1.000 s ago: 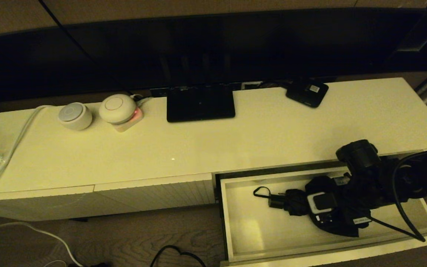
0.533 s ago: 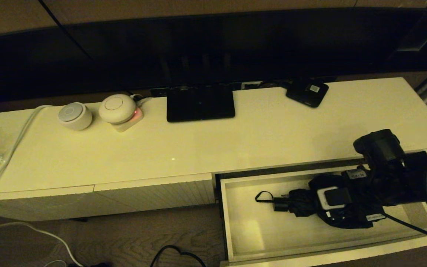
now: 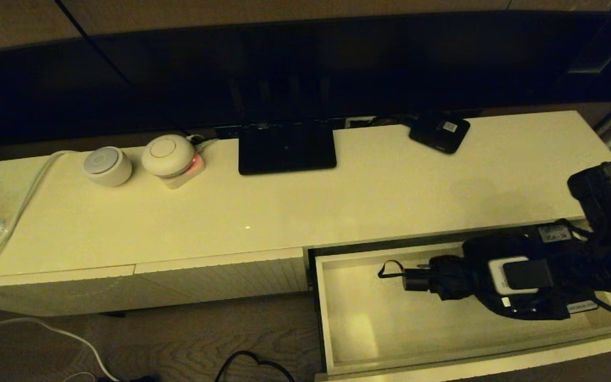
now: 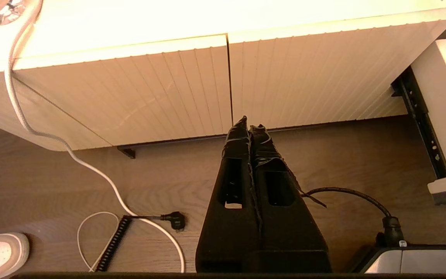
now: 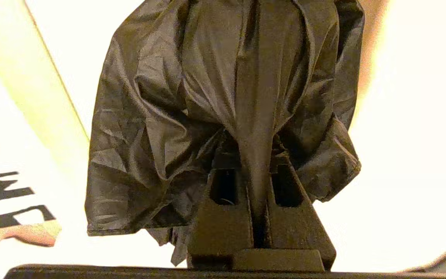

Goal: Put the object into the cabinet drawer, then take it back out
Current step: Take the umbrella out of the drawer and put it on the table

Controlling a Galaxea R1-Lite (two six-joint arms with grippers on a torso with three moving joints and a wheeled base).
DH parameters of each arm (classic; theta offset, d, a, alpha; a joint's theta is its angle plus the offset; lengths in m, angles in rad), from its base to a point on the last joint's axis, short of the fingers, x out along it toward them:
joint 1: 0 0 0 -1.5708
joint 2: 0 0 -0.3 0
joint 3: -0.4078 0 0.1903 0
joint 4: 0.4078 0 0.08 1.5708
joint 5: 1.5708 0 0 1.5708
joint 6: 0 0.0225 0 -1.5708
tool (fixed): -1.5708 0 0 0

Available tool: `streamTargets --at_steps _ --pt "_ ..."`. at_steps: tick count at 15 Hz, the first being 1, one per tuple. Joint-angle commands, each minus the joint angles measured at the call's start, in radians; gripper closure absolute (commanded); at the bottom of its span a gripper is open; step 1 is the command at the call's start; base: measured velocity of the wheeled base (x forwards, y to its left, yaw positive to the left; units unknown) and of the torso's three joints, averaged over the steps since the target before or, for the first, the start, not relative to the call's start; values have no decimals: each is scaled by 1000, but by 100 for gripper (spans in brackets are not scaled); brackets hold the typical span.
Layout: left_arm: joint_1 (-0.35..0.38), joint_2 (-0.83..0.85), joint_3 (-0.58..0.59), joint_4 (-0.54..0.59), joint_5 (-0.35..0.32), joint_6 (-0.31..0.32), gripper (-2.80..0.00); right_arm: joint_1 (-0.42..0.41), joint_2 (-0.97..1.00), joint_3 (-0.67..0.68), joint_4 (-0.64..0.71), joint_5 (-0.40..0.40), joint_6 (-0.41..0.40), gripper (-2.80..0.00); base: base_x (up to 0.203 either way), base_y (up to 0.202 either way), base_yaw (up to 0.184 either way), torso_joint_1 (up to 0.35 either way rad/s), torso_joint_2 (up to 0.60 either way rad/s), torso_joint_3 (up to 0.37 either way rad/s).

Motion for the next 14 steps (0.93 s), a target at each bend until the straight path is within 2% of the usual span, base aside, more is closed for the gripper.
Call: streamTargets --at_steps 1,4,7,14 --pt "1 0 3 0 0 0 0 1 -141 -13 23 -1 -7 0 0 0 0 0 0 0" --pt "1 0 3 0 0 0 0 1 -185 -59 34 -1 0 0 0 0 0 0 0 0" --pt "1 0 3 0 0 0 0 0 -141 -111 9 -4 25 0 0 0 0 0 0 0" --pt "1 0 3 0 0 0 0 -2 68 -201 -224 -10 22 0 0 0 0 0 0 0"
